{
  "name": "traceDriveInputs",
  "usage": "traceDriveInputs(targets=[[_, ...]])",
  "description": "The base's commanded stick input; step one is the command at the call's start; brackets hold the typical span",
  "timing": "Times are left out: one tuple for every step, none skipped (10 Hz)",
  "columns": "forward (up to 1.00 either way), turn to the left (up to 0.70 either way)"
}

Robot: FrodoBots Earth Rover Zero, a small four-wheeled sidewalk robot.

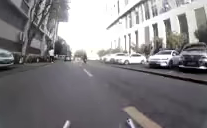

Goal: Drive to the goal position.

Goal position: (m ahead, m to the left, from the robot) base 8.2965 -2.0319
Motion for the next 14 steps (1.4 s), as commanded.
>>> traceDriveInputs(targets=[[0.7,0.14],[0.7,0.14],[0.7,0.14],[0.7,0.14],[0.7,0.14],[0.7,0.14],[0.7,0.14],[0.7,0.14],[0.7,0.14],[0.7,0.14],[0.7,0.14],[0.7,0.14],[0.7,0.14],[0.7,0.14]])
